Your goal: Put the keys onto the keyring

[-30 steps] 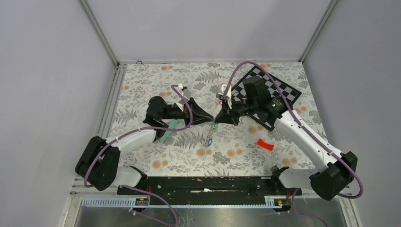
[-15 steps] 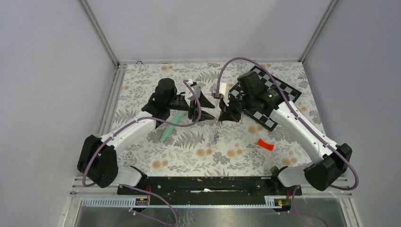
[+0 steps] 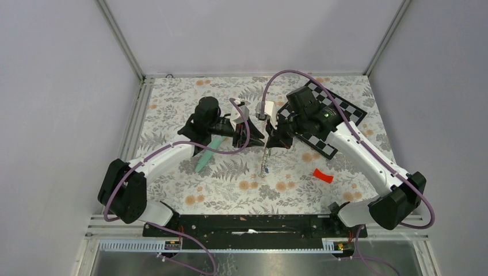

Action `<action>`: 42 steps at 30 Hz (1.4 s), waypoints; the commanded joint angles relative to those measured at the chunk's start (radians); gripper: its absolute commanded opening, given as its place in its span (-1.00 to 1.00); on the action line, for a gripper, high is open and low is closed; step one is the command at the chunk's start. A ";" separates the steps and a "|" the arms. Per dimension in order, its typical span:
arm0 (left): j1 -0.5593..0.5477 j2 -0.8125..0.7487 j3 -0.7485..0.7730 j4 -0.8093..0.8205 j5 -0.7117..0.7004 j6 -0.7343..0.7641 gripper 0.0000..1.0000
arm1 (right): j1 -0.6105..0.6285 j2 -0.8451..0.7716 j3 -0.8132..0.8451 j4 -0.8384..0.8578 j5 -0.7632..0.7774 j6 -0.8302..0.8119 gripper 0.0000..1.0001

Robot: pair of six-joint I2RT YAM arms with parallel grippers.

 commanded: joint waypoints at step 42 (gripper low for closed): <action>0.006 -0.088 -0.259 0.716 -0.083 -0.571 -1.00 | 0.008 -0.144 -0.149 0.222 -0.034 0.058 -0.16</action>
